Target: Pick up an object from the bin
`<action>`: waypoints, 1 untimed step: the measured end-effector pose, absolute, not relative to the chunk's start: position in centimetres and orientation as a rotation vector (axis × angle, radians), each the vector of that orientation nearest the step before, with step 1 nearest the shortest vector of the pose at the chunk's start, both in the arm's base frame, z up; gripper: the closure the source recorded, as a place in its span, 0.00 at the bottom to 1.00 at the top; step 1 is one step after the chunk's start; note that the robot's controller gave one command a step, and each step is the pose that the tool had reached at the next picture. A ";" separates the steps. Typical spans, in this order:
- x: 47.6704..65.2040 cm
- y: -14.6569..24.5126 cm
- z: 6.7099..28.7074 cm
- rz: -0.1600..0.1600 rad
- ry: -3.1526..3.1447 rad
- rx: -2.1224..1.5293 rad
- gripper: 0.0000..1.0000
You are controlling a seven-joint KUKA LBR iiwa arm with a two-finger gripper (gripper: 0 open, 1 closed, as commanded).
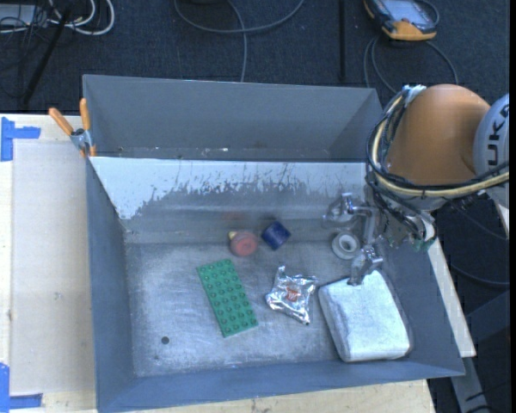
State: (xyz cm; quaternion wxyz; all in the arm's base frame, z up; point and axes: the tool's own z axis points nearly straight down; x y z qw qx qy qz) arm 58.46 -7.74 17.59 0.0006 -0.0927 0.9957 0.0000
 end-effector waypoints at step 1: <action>56.9 -3.3 7.1 -0.002 3.114 -0.381 0.00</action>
Offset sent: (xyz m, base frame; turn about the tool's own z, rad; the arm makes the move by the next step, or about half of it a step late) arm -0.0180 0.0444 -0.1059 -0.0551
